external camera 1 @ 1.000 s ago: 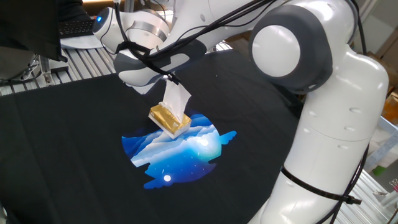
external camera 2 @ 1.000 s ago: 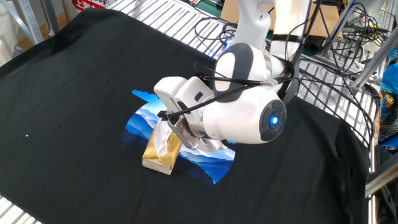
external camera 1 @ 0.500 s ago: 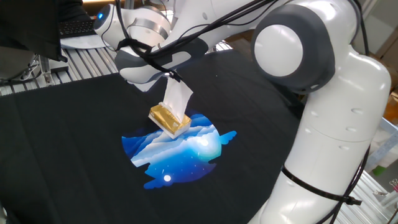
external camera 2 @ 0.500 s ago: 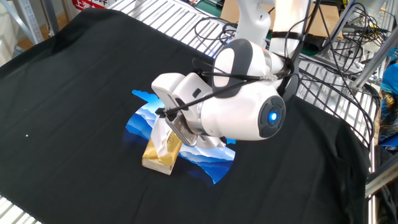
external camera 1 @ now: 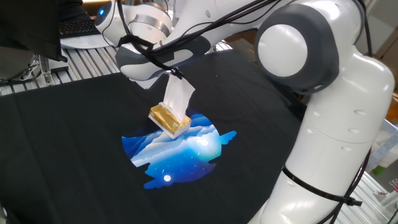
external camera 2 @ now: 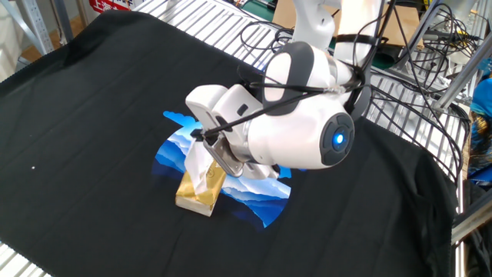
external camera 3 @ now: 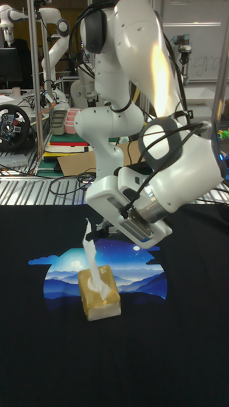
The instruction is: Pull out a napkin
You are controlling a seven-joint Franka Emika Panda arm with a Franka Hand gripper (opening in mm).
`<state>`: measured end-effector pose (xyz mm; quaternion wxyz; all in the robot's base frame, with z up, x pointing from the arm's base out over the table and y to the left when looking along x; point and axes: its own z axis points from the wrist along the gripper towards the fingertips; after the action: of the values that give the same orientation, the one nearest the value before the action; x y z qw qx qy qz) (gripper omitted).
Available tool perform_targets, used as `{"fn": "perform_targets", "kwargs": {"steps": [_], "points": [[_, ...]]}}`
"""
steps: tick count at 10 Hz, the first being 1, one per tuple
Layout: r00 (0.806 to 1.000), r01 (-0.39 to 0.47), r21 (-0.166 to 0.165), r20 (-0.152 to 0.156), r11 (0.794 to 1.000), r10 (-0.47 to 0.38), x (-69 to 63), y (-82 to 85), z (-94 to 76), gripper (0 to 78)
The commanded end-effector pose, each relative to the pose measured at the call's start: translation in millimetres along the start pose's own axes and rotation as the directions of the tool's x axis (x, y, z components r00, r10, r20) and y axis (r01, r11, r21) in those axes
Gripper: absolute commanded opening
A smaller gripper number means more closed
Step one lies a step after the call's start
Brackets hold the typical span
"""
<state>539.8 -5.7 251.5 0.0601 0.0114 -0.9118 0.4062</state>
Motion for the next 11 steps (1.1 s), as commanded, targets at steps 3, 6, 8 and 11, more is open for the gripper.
{"fn": "perform_targets", "kwargs": {"steps": [3, 6, 8, 11], "points": [[1.000, 0.005, -0.006, -0.007, 1.000, -0.005, 3.8, -15.9, -8.2, 1.5], [1.000, 0.003, -0.062, -0.004, 0.998, -0.004, 2.3, -33.0, -8.7, 1.5], [1.000, -0.002, -0.104, -0.005, 0.995, 0.001, 1.2, -40.3, -8.3, 1.5], [1.000, 0.007, -0.100, -0.007, 0.995, -0.008, -0.9, -45.5, -7.9, 1.5]]}}
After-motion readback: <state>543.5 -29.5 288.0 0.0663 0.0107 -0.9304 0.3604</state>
